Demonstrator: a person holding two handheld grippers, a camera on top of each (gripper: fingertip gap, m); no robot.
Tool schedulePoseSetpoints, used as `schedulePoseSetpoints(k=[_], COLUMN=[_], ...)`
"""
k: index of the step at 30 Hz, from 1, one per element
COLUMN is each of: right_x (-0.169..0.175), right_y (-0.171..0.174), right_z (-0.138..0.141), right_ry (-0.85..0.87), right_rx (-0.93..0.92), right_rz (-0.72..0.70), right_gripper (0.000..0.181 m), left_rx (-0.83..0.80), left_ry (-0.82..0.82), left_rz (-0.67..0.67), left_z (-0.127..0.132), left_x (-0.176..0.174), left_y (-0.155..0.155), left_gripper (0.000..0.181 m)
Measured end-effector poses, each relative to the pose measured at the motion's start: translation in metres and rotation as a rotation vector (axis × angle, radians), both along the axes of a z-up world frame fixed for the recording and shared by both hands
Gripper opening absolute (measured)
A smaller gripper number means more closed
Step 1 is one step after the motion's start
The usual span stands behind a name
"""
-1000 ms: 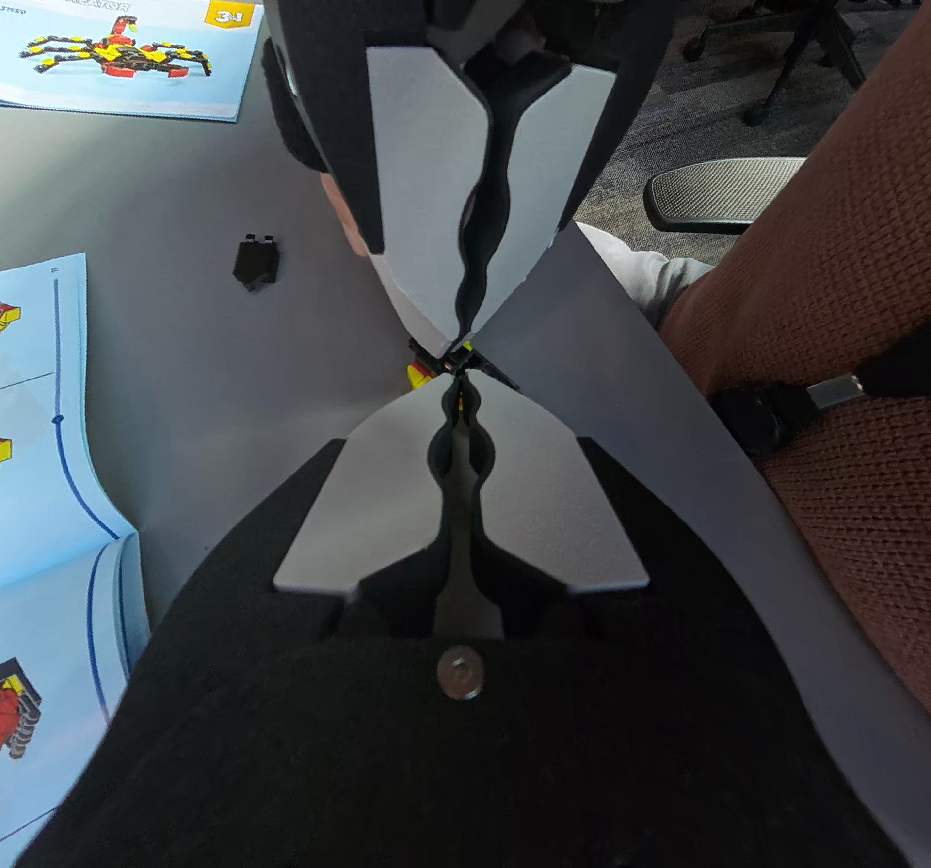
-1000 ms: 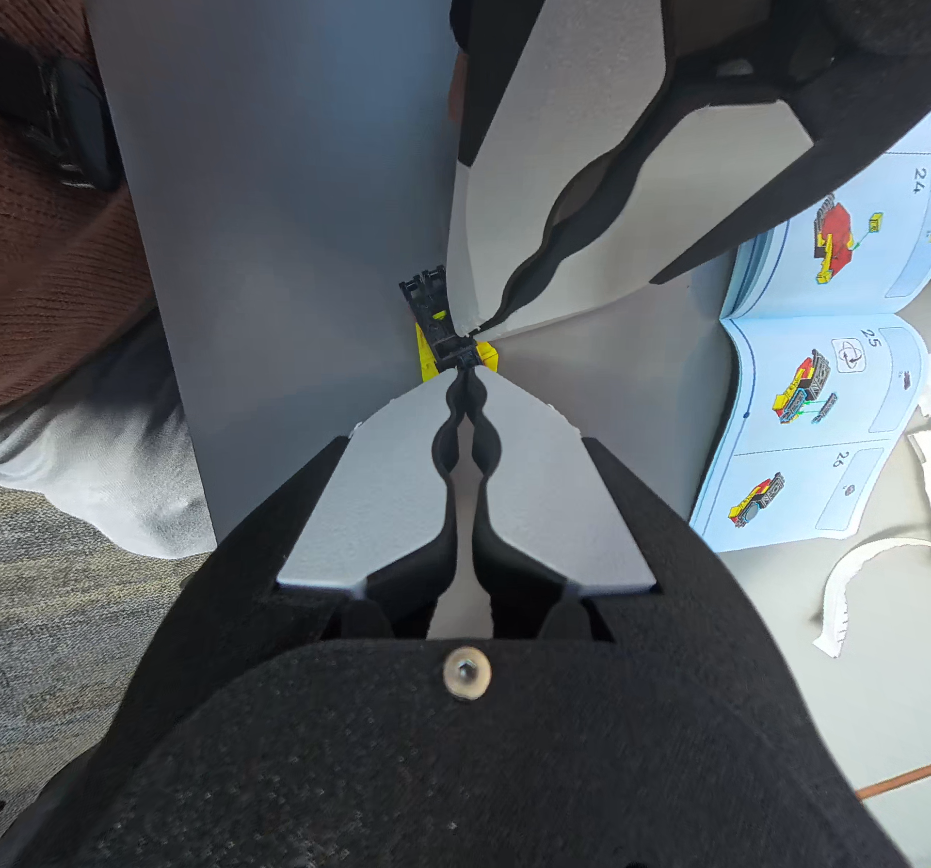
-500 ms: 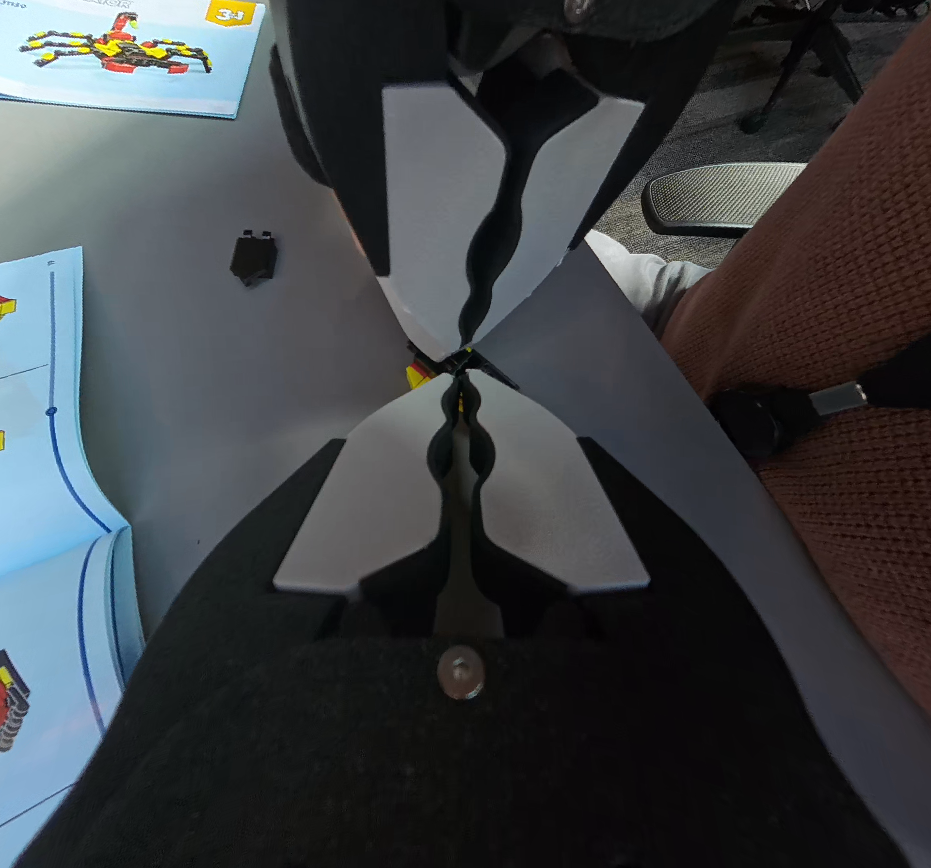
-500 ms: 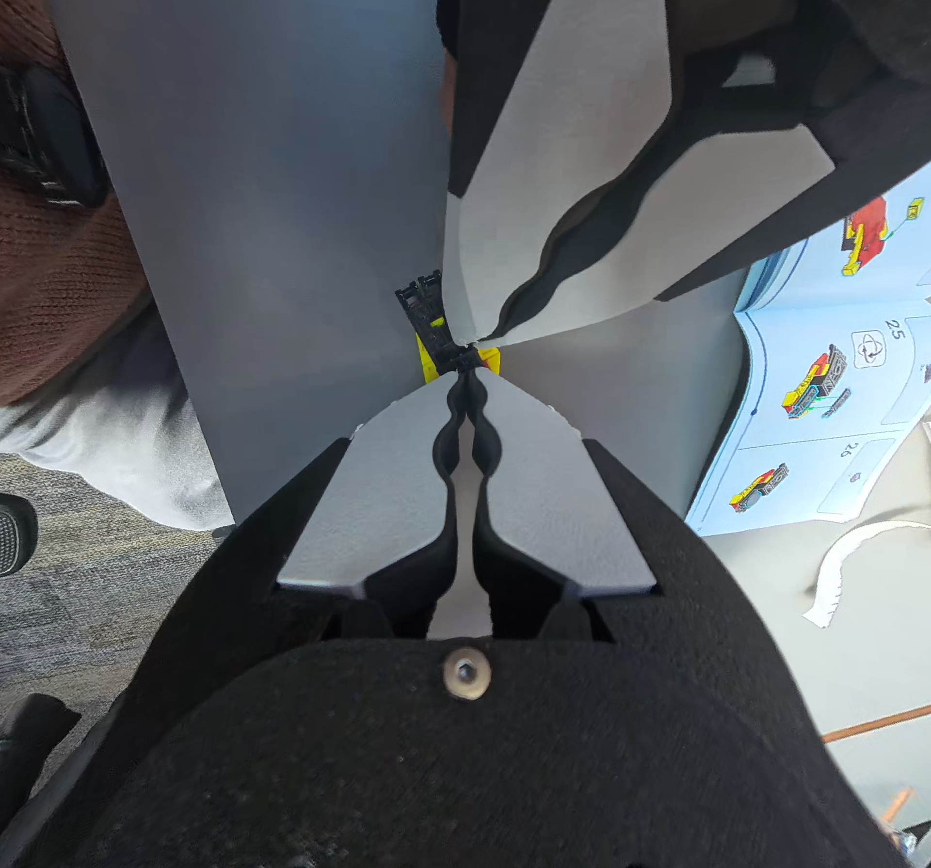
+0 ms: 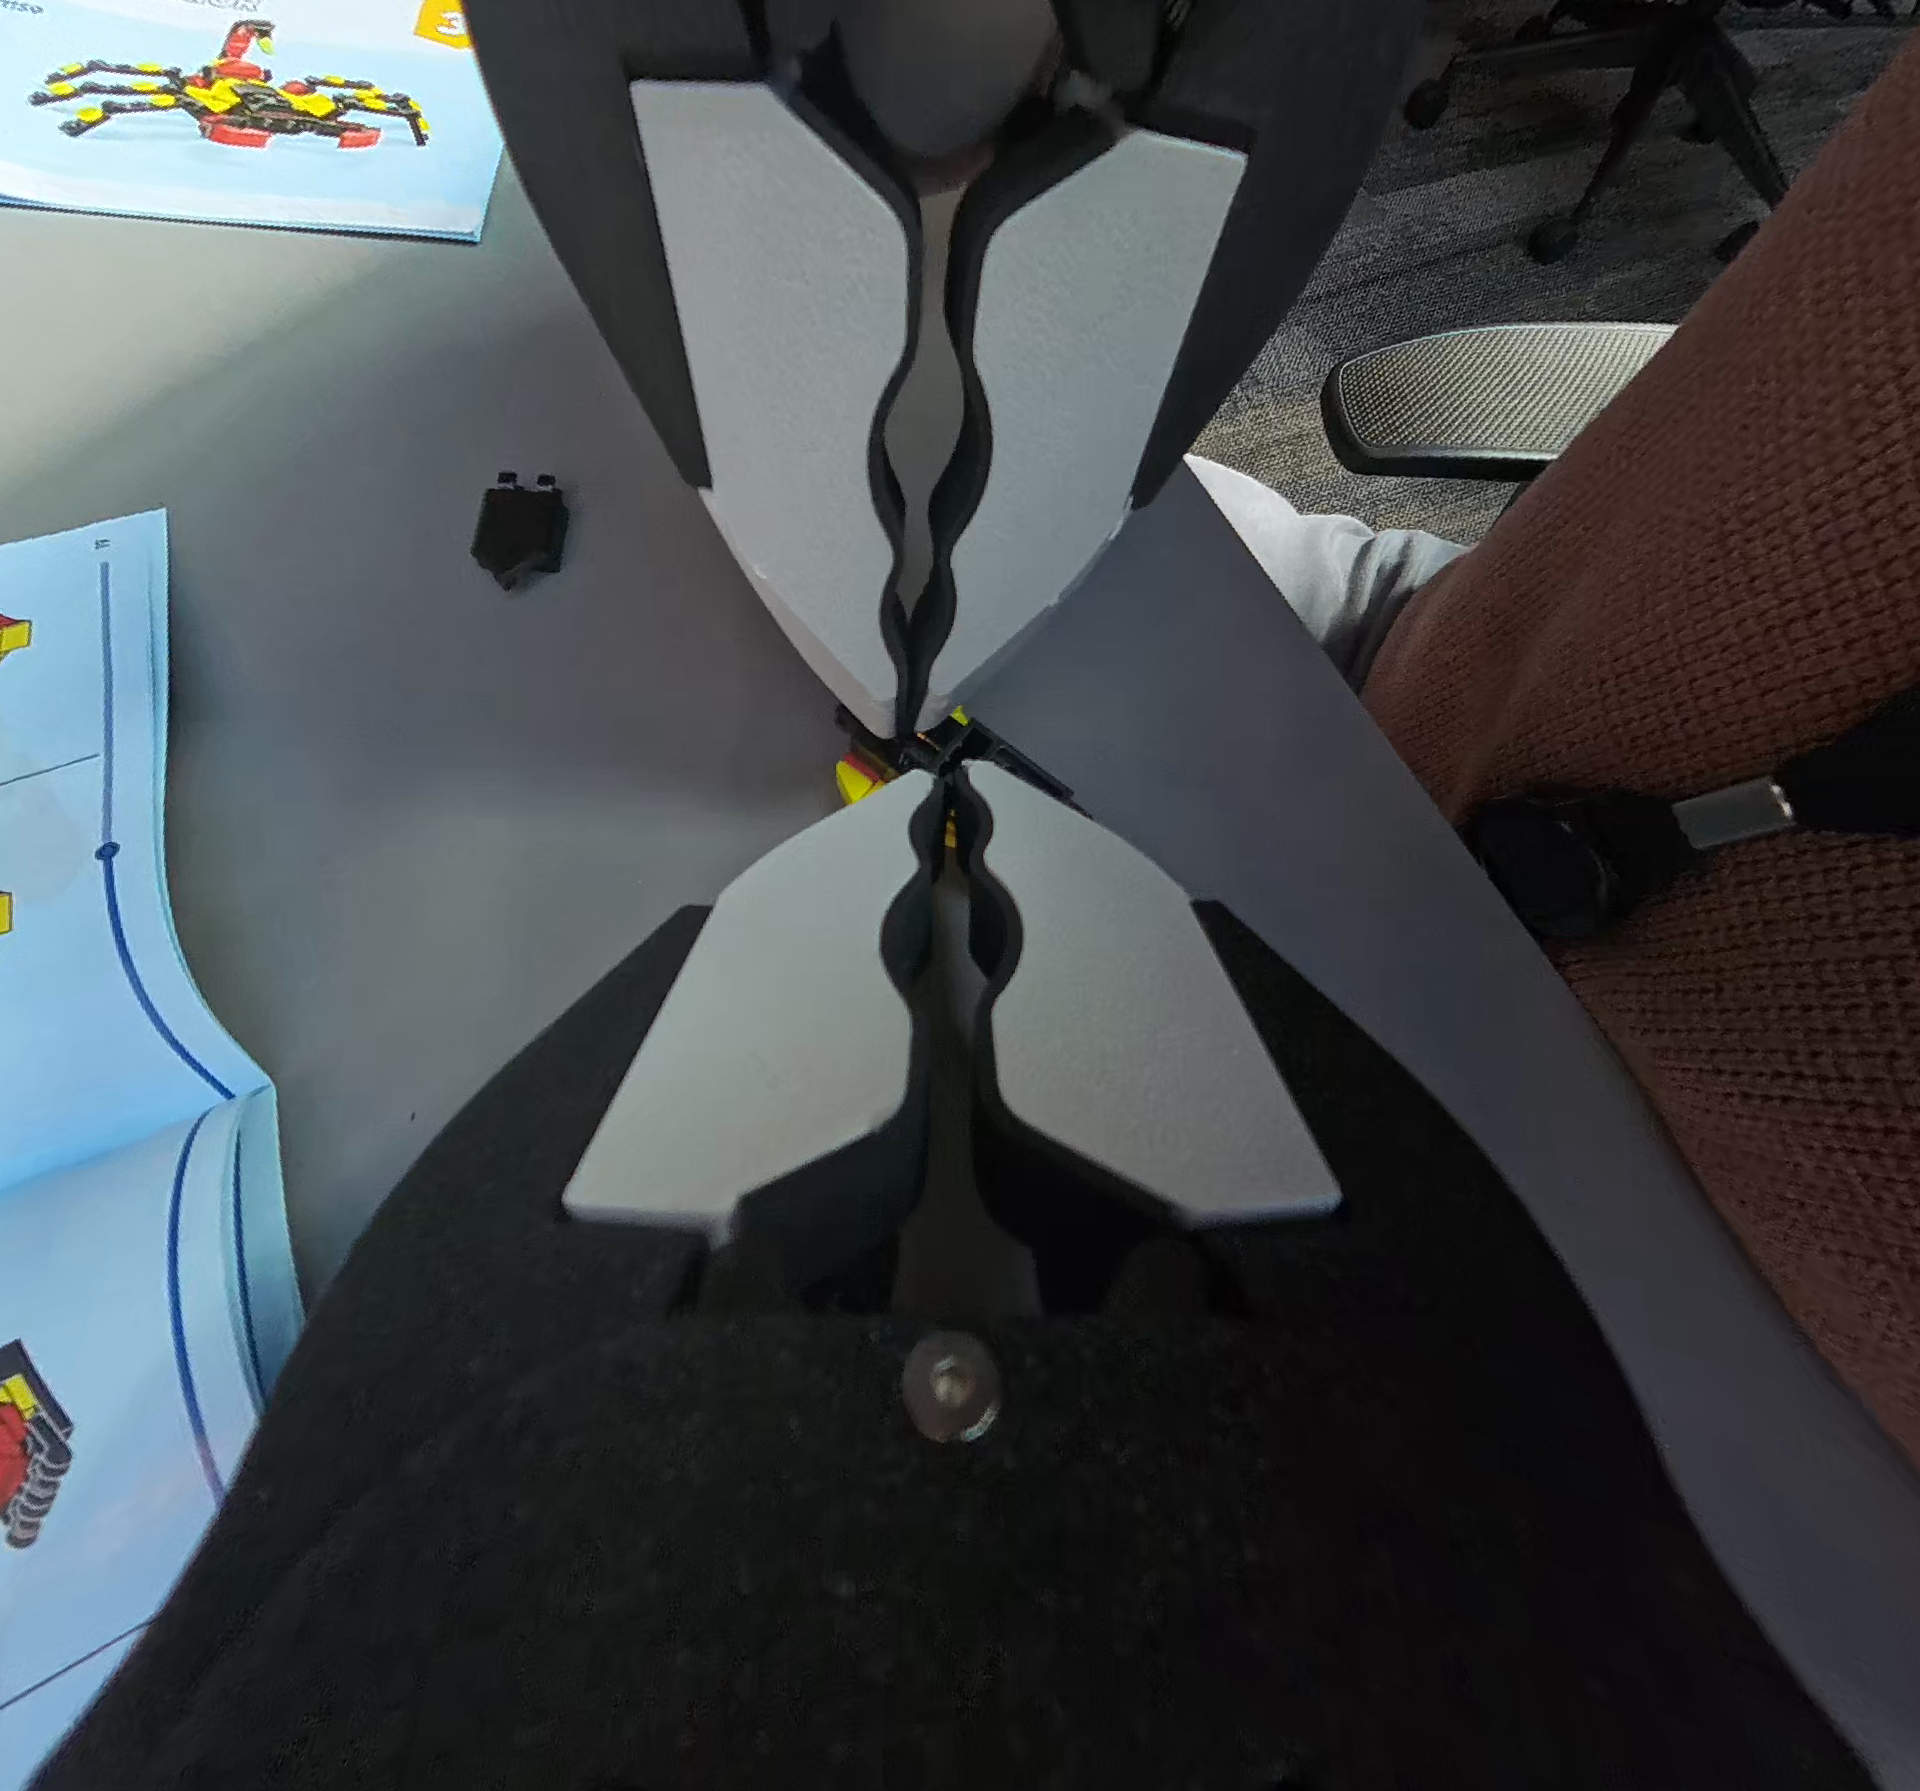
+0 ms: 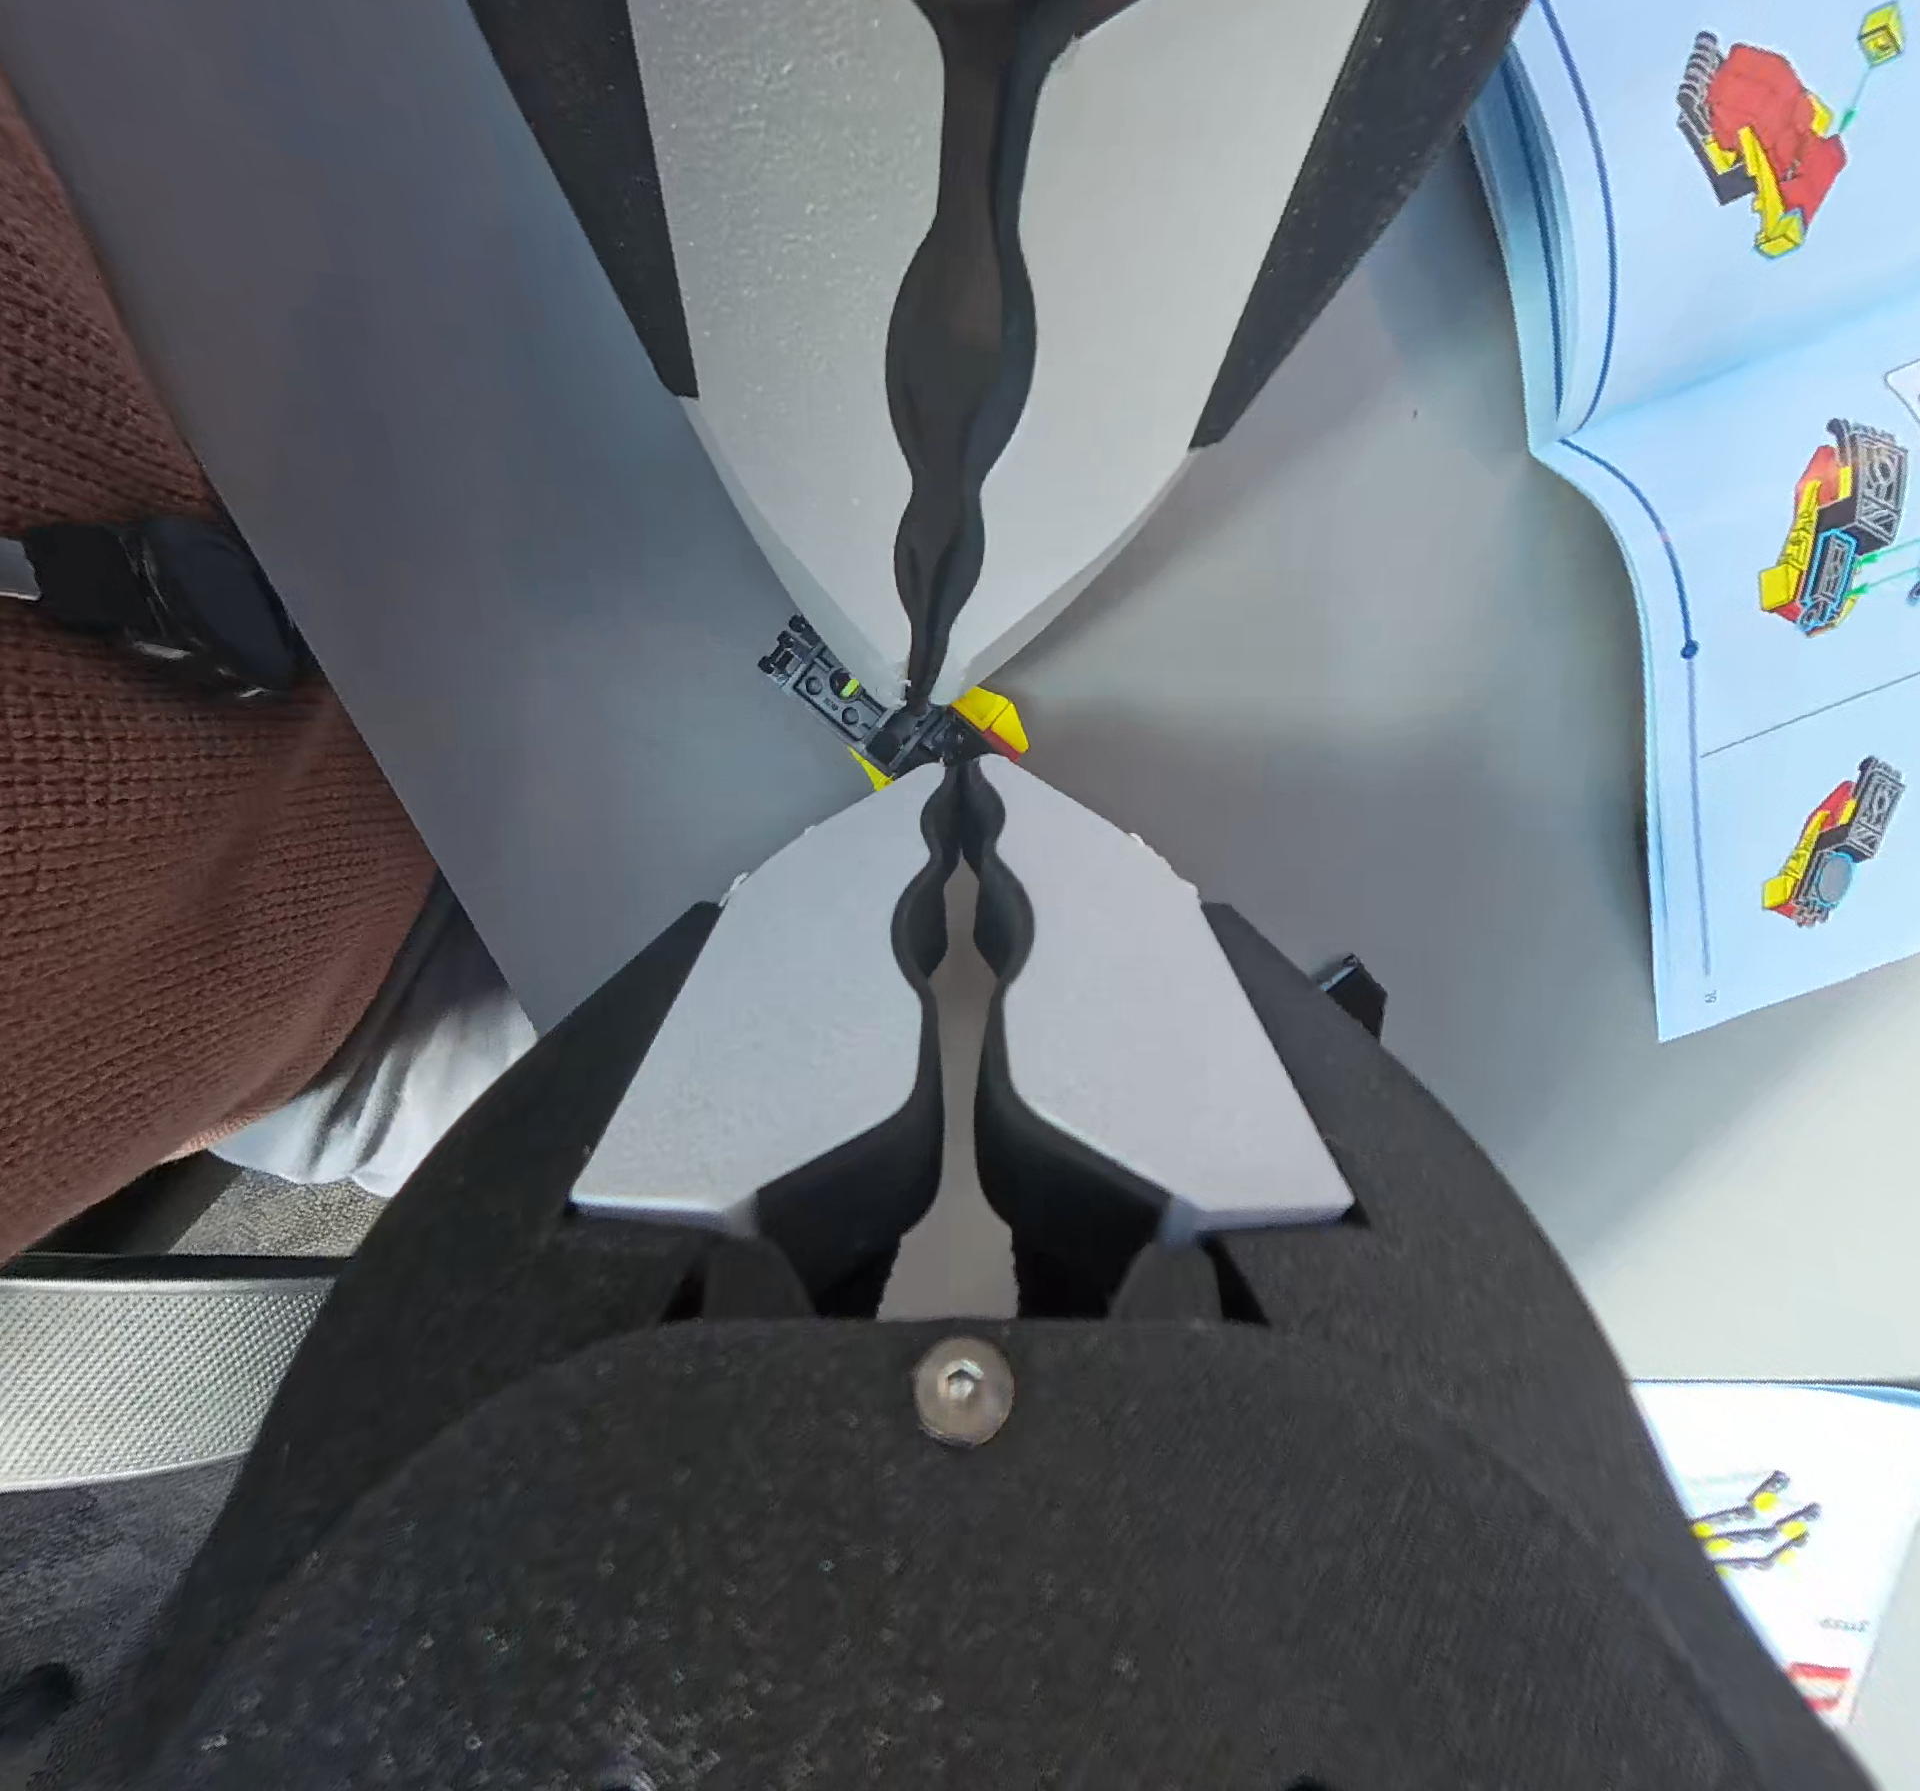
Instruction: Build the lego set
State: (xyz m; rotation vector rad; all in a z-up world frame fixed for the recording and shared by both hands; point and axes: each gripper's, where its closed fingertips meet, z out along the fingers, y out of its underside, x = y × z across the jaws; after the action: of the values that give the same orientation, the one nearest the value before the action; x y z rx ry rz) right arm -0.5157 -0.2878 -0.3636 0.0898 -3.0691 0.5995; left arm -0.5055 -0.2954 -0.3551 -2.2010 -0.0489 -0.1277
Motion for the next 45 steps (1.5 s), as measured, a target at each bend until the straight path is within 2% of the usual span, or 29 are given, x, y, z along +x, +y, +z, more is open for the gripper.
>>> schedulePoseSetpoints(k=[4,7,17,21,23,27,31,36,40,45], right_x=[-0.001,-0.001,-0.001,-0.008,-0.013,-0.022,-0.022,-0.001,0.009,0.011], right_y=[0.0,-0.001,-0.002,0.003,0.012,0.028,0.026,0.013,0.005,0.001], right_z=[0.001,0.001,0.006,0.016,0.014,-0.002,0.01,0.019,0.01,0.003], right_ry=[0.014,-0.043,-0.056,0.018,0.03,0.03,-0.001,0.019,0.175,0.182], right_rx=[-0.032,-0.107,-0.211,-0.257,-0.241,-0.23,-0.323,-0.383,-0.32,-0.278], right_rz=[-0.069,-0.131,-0.167,-0.122,-0.148,-0.226,-0.252,-0.142,-0.009,0.023], right_gripper=[0.0,0.0,0.0,0.0,0.0,0.0,0.0,0.0,0.0,0.0], left_rx=[-0.01,-0.012,0.014,-0.018,-0.037,-0.067,-0.097,-0.096,-0.116,-0.135], left_ry=[0.007,-0.002,0.016,0.056,0.067,0.118,0.093,0.059,0.058,0.069], left_rz=[-0.003,-0.001,0.077,0.096,0.098,0.138,0.121,0.009,-0.066,-0.087], left_z=[0.0,0.0,0.008,0.011,0.009,0.004,-0.006,-0.01,-0.01,-0.011], left_x=[0.0,0.0,-0.014,-0.014,-0.009,-0.005,0.0,0.002,0.004,0.004], left_y=[0.0,-0.001,-0.01,-0.011,-0.008,-0.004,-0.001,0.001,0.002,0.002], left_gripper=[0.001,0.001,0.0,0.017,0.025,0.027,0.027,0.019,0.018,0.018])
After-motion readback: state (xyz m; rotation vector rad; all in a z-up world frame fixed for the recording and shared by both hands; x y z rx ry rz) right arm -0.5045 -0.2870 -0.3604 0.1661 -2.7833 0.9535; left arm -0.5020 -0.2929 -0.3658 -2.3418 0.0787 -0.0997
